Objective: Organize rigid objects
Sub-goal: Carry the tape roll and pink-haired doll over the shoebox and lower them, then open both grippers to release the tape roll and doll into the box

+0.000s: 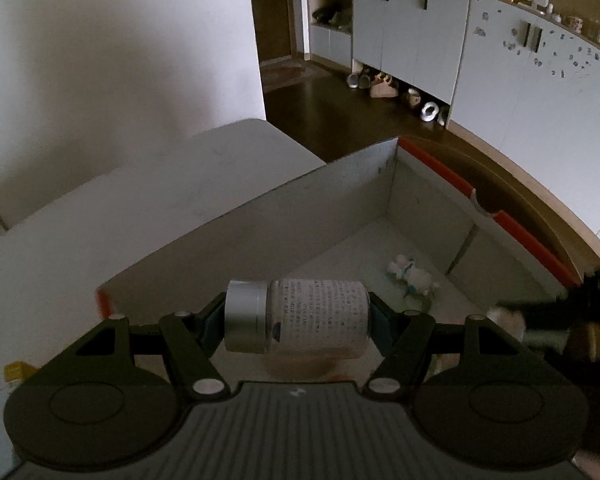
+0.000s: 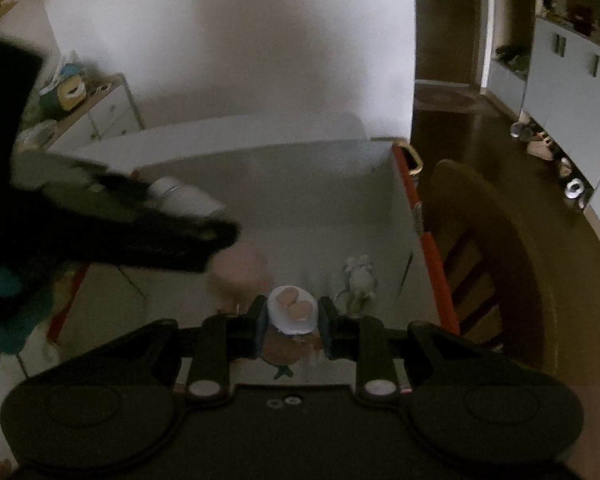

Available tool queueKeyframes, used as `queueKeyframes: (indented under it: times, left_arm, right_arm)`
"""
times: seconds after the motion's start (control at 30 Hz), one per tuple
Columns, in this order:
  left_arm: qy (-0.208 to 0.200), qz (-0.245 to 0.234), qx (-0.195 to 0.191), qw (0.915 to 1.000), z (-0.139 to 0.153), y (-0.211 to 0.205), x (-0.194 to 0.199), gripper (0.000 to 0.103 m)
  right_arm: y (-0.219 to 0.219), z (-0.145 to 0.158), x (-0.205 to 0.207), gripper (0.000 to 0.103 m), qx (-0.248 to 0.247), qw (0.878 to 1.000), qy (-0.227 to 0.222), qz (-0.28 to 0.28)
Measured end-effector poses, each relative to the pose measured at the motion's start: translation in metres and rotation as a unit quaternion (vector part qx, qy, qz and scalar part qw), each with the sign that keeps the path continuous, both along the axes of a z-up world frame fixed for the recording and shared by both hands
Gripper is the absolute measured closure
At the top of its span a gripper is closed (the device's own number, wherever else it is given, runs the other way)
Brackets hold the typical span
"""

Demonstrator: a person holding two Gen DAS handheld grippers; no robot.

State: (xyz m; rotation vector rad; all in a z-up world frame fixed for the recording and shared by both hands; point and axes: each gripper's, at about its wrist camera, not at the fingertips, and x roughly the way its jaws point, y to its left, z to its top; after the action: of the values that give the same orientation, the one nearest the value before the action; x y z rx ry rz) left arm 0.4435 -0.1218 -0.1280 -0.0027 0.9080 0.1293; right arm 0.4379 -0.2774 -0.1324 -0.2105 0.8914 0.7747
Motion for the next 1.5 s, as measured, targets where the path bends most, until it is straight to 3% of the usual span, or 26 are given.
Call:
queueKeyframes:
  times: [0.4,0.73,1.07,1.5]
  left_arm:
    - [0.047,-0.002,0.014,0.9988,-0.033,-0.015,0.046,0.033]
    - [0.081,-0.002,0.012,0.9966,-0.048,-0.009,0.065,0.033]
    - [0.092,-0.011,0.015,0.9956,-0.057,-0.011,0.070,0.033]
    - [0.078,-0.002,-0.007,0.9970,-0.048,-0.001,0.061,0.032]
  right_arm:
    - [0.018,-0.023,0.005,0.078,-0.034,0.997,0.035,0.052]
    - [0.020,-0.028,0.015,0.078,-0.029,0.997,0.051,0.042]
    - [0.016,-0.027,0.032,0.068,-0.026,0.998,0.061,0.015]
    - [0.009,-0.019,0.021,0.042,-0.019,0.998,0.052,0.022]
